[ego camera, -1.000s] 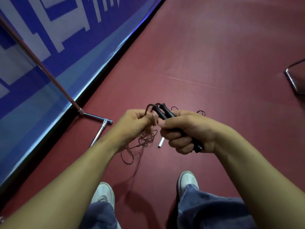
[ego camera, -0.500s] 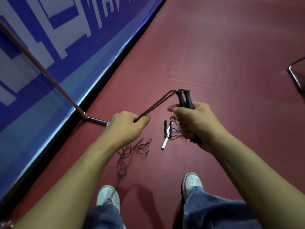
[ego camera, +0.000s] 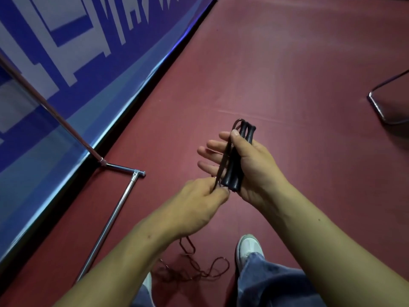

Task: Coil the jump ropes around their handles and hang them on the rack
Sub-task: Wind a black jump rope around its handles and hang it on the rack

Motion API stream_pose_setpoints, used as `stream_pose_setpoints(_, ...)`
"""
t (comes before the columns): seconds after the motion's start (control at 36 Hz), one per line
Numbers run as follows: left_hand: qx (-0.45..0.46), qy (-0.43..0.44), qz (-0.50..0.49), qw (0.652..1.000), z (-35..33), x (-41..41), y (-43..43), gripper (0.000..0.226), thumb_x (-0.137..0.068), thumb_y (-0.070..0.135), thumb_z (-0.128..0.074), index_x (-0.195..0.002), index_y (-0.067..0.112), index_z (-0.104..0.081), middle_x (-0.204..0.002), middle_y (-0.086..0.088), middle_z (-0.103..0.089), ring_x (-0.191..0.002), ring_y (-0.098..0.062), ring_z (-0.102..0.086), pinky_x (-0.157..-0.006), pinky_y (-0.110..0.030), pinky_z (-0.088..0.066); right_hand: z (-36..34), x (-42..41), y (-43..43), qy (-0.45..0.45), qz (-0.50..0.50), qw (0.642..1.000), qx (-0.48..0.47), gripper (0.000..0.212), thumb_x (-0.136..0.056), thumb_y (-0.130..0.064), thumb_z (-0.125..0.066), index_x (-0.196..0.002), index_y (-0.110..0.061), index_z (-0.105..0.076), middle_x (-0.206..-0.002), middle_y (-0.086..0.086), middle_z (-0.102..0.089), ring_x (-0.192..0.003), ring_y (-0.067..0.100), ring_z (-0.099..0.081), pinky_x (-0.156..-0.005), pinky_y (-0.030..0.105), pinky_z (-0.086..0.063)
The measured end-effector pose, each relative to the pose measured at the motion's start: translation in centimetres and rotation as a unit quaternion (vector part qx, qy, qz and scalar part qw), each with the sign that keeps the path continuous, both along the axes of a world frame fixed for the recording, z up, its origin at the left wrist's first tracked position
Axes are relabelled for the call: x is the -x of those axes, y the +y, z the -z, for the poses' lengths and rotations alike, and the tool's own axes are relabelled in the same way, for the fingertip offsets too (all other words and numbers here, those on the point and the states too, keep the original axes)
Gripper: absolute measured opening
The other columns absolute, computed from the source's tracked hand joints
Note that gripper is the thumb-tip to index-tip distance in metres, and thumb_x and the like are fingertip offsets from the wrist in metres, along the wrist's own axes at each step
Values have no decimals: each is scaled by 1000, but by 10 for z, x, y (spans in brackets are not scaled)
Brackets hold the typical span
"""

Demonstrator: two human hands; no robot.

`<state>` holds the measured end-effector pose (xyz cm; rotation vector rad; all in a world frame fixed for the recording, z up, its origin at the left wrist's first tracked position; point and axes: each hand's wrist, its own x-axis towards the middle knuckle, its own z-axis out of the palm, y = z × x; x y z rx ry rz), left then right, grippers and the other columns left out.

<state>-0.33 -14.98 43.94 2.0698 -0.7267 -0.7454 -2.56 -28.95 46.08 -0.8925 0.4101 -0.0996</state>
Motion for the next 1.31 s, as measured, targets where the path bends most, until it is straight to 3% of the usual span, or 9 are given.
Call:
stream_pose_setpoints(0.08, -5, -33, 19, 999, 0, 7, -5, 40, -94, 54, -55, -76, 19, -51, -62, 13, -47, -55, -5, -41, -56, -26, -35, 1, -1, -3, 0, 41, 999, -9, 27, -108, -23, -52, -120, 1, -56, -72, 9, -61, -71, 26, -72, -68, 46, -63)
stream_pose_setpoints(0.14, -20, -64, 14, 998, 2, 10, -8, 41, -91, 62, -57, -76, 24, -50, -64, 12, -52, -54, -4, -45, -54, -25, -38, 4, -3, -5, 15, 55, 998, -8, 21, -108, -22, -53, -117, -3, -58, -68, 3, -51, -54, 15, -54, -58, 33, -56)
stream_pose_setpoints(0.28, -56, -148, 11, 987, 5, 7, -10, 62, -82, 76, -29, -88, 20, -54, -75, 4, -59, -63, -13, -55, -58, -35, -44, 6, -5, -7, 35, 43, 997, -62, 18, -107, -27, -55, -109, -9, -56, -65, -1, -44, -49, 9, -35, -49, 22, -41)
stream_pose_setpoints(0.5, -39, -213, 15, 976, 11, -4, 0, 69, -77, 81, -20, -76, 20, -53, -57, 5, -48, -46, -12, -42, -49, -30, -33, 9, -4, -8, 21, -18, 995, -98, 16, -103, -17, -61, -93, -11, -50, -67, 0, -47, -54, 9, -41, -60, 25, -47)
stream_pose_setpoints(0.78, -40, -273, -5, 961, 14, -11, 7, 67, -85, 79, -23, -76, 21, -56, -56, 2, -50, -50, -22, -47, -50, -37, -39, 11, -6, 5, 0, -29, 994, -102, 15, -101, -7, -61, -115, -8, -55, -76, 5, -56, -64, 15, -57, -76, 40, -61)
stream_pose_setpoints(0.89, -51, -288, -5, 956, 14, -11, 11, 52, -91, 70, -30, -74, 25, -47, -59, 3, -50, -55, -24, -48, -52, -37, -36, 12, -5, 11, 10, -40, 997, -62, 21, -103, -11, -57, -123, -5, -56, -74, 5, -57, -75, 23, -66, -83, 44, -63)
stream_pose_setpoints(0.97, -53, -286, -5, 957, 10, -7, 11, 43, -92, 63, -31, -73, 27, -45, -59, 7, -41, -57, -21, -44, -54, -32, -25, 11, -4, 14, 7, -66, 997, -27, 21, -104, -13, -55, -124, -5, -57, -74, 4, -57, -79, 26, -69, -78, 40, -62)
stream_pose_setpoints(1.08, -58, -275, -33, 959, 9, -8, 13, 53, -91, 60, -29, -89, 23, -66, -65, 4, -53, -67, -28, -60, -55, -33, -31, 9, -6, 18, 6, -85, 996, -5, 19, -106, -13, -52, -124, -6, -55, -75, 3, -54, -77, 26, -73, -62, 31, -60)
stream_pose_setpoints(1.31, -40, -158, -60, 985, 5, 2, 11, 39, -100, 54, -43, -78, 23, -52, -67, 2, -58, -63, -21, -56, -58, -36, -38, 3, -13, 12, 6, -9, 1000, -7, 5, -107, -10, -51, -111, -8, -50, -74, 7, -52, -69, 29, -72, -80, 57, -63)
